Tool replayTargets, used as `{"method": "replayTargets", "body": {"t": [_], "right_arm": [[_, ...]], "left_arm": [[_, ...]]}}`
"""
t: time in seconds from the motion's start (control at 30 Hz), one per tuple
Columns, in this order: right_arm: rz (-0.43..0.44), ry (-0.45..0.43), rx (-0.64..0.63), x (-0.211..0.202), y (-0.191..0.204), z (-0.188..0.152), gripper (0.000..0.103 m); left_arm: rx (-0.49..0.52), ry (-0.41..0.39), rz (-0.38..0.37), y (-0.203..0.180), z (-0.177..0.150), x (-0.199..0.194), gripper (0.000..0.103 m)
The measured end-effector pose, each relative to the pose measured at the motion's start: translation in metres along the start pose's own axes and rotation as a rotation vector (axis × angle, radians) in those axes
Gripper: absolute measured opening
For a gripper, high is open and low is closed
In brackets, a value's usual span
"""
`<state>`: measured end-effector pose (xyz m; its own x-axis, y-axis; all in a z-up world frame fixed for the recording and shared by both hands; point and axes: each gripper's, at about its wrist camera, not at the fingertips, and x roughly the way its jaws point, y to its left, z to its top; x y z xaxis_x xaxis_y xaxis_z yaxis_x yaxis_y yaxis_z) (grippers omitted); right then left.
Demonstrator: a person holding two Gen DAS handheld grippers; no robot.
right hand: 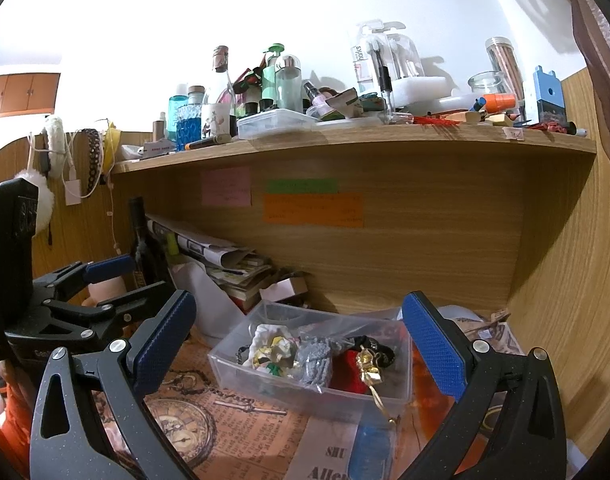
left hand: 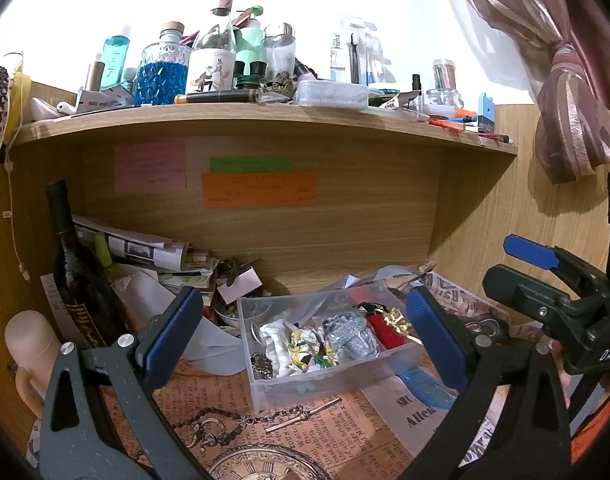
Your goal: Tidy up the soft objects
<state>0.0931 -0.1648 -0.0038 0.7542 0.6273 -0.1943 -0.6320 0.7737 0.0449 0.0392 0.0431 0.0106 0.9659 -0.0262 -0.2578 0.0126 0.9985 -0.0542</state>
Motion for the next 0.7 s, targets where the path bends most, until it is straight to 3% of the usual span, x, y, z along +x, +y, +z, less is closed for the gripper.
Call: {"method": "replayTargets", "body": {"t": [0.7], "right_arm": [[-0.006, 0.014, 0.008, 0.0039, -0.0026, -0.0026, 0.103]], "left_arm": [[0.000, -0.001, -0.018, -0.0013, -0.0015, -0.0001, 0.103]]}}
